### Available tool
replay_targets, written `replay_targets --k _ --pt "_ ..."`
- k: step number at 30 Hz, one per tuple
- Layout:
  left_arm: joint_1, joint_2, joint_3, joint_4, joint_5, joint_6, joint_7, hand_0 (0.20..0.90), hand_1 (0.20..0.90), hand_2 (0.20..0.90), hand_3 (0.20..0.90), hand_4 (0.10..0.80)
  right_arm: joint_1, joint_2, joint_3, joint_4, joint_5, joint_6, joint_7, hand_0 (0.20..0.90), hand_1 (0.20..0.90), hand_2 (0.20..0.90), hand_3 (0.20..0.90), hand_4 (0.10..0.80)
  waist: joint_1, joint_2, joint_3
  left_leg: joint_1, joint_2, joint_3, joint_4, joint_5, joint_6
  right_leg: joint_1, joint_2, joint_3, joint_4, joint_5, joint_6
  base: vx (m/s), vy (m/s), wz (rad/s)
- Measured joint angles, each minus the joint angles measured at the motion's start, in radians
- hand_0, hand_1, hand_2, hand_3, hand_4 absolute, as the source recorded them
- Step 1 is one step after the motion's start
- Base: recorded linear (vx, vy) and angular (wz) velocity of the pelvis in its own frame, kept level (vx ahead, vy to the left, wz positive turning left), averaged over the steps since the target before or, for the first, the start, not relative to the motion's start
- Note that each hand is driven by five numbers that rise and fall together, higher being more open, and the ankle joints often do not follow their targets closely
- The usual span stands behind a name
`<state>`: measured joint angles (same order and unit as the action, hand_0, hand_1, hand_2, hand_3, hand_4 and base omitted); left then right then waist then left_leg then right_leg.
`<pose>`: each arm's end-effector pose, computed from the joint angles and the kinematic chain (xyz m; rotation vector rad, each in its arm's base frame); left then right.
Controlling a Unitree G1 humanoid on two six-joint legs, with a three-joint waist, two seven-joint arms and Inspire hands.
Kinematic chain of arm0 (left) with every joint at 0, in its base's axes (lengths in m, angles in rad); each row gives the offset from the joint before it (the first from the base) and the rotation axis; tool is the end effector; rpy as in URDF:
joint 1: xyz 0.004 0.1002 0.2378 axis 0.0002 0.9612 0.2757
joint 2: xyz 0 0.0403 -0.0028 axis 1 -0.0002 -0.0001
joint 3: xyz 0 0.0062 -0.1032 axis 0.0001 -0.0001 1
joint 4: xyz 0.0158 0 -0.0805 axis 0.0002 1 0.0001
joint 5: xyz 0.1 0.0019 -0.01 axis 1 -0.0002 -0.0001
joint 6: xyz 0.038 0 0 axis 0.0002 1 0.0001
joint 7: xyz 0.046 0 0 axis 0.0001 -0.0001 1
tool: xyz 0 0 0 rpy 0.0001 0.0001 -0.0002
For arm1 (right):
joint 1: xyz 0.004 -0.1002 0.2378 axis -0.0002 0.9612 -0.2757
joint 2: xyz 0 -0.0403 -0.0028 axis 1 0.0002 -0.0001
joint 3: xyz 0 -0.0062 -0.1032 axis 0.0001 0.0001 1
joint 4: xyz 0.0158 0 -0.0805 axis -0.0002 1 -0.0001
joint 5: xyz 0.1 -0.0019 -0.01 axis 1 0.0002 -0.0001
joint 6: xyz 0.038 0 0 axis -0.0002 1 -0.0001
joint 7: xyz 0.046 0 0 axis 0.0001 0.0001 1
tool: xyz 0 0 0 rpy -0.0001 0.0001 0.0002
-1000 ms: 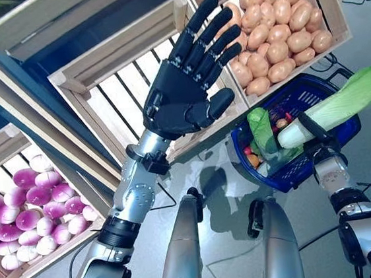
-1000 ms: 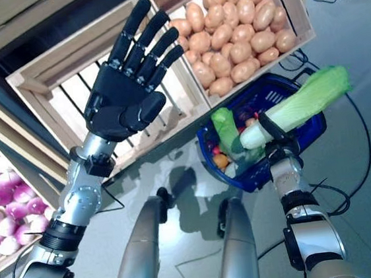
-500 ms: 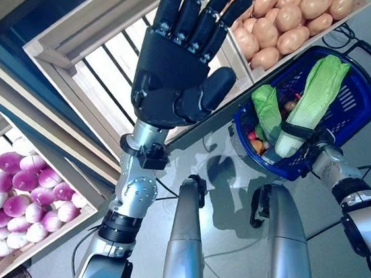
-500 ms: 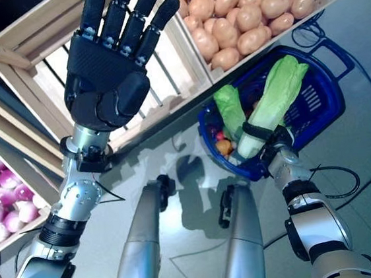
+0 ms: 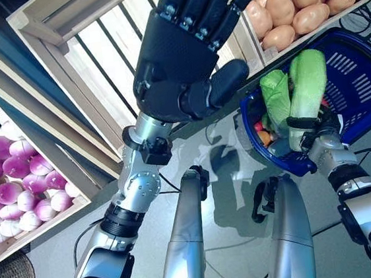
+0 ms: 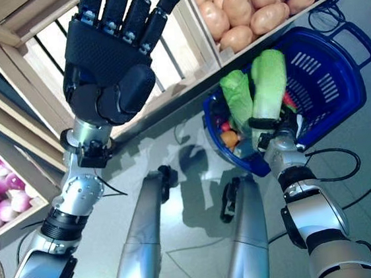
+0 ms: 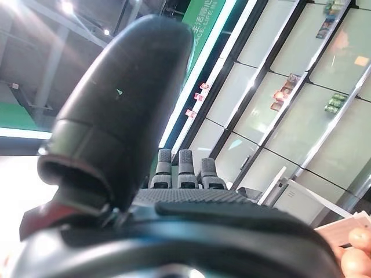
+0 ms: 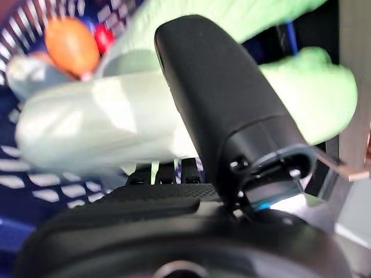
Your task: Put vegetables into the basket
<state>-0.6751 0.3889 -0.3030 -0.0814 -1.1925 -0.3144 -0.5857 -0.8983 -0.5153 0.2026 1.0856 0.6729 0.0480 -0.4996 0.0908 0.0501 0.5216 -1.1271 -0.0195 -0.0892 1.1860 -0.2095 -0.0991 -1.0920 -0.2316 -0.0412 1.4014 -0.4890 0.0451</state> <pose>0.2737 0.1262 0.2158 -0.5815 -0.8976 -1.1259 0.3403 -0.2472 0.1203 0.0478 0.2160 -0.6679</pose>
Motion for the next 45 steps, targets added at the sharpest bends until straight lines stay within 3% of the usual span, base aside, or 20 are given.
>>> replay_targets --k 5,15,18,22,25,32,35,39,45 --pt "0.000 0.000 -0.004 0.000 0.000 0.000 0.005 0.900 0.900 0.900 0.900 0.800 -0.015 0.000 0.003 0.003 -0.116 0.016 -0.114 0.900 0.900 0.900 0.900 0.800 0.001 0.000 0.000 0.000 0.000 0.003 0.021 -0.010 0.003 0.002 0.000 0.005 0.017 -0.008 0.003 0.013 -0.001 -0.01" --pt "0.016 0.000 -0.006 0.056 0.069 -0.038 0.132 0.900 0.900 0.900 0.900 0.800 -0.017 0.029 0.009 0.014 -0.117 0.021 -0.120 0.900 0.900 0.900 0.900 0.800 0.006 0.000 0.000 0.082 0.010 0.006 -0.039 -0.009 0.003 0.080 0.009 0.000 -0.039 -0.003 0.005 0.002 -0.001 -0.01" --pt "0.050 0.000 -0.005 0.075 0.081 -0.037 0.148 0.900 0.900 0.900 0.900 0.800 0.008 0.053 0.016 0.014 -0.126 0.021 -0.121 0.900 0.900 0.900 0.900 0.800 0.005 0.000 0.000 0.181 0.032 0.009 -0.126 0.002 -0.004 0.181 0.020 -0.022 -0.130 0.010 0.001 -0.014 -0.022 -0.06" --pt "0.055 -0.001 -0.002 0.097 0.093 -0.021 0.156 0.900 0.900 0.900 0.900 0.800 0.036 0.060 0.032 0.000 -0.127 0.018 -0.121 0.900 0.900 0.900 0.900 0.800 0.002 0.000 -0.001 0.302 0.038 0.009 -0.274 0.038 -0.005 0.303 0.020 -0.053 -0.269 0.047 0.006 0.098 -0.031 0.05" --pt "0.124 0.005 -0.007 0.124 0.200 0.047 0.213 0.900 0.900 0.900 0.900 0.800 0.162 0.102 0.025 -0.118 -0.091 0.005 -0.122 0.900 0.900 0.900 0.900 0.800 0.003 -0.004 -0.004 0.529 0.041 0.007 -0.507 0.099 -0.002 0.522 0.023 -0.096 -0.478 0.096 0.014 0.211 -0.032 0.09" --pt "0.227 0.021 -0.028 0.152 0.265 0.144 0.297 0.900 0.900 0.900 0.900 0.800 0.399 0.186 0.018 -0.340 -0.035 -0.076 -0.077 0.900 0.900 0.900 0.900 0.800 0.006 -0.053 -0.104 0.813 0.058 0.030 -0.827 0.178 0.013 0.795 0.046 -0.133 -0.795 0.179 0.044 0.181 0.000 -0.04" --pt "0.330 0.018 -0.025 0.159 0.337 0.178 0.310 0.900 0.900 0.900 0.900 0.800 0.569 0.215 0.001 -0.478 -0.046 -0.106 -0.035 0.900 0.900 0.900 0.900 0.800 -0.011 -0.056 -0.180 0.946 0.071 0.058 -0.982 0.211 0.032 0.933 0.060 -0.134 -0.984 0.238 0.068 0.153 0.008 -0.18" --pt "0.435 0.014 -0.051 0.230 0.427 0.206 0.317 0.900 0.900 0.900 0.900 0.800 0.756 0.240 0.027 -0.540 -0.175 -0.110 0.029 0.900 0.900 0.900 0.900 0.800 -0.029 -0.054 -0.327 1.058 0.067 0.082 -1.130 0.241 0.057 1.067 0.075 -0.132 -1.200 0.317 0.100 -0.012 0.004 -0.13" --pt "0.515 0.016 -0.068 0.289 0.493 0.262 0.271 0.900 0.900 0.900 0.900 0.800 0.845 0.240 0.070 -0.538 -0.358 -0.065 0.156 0.900 0.900 0.900 0.900 0.800 -0.069 -0.060 -0.402 1.138 0.058 0.124 -1.240 0.270 0.073 1.172 0.077 -0.126 -1.398 0.406 0.120 -0.012 0.000 -0.15"
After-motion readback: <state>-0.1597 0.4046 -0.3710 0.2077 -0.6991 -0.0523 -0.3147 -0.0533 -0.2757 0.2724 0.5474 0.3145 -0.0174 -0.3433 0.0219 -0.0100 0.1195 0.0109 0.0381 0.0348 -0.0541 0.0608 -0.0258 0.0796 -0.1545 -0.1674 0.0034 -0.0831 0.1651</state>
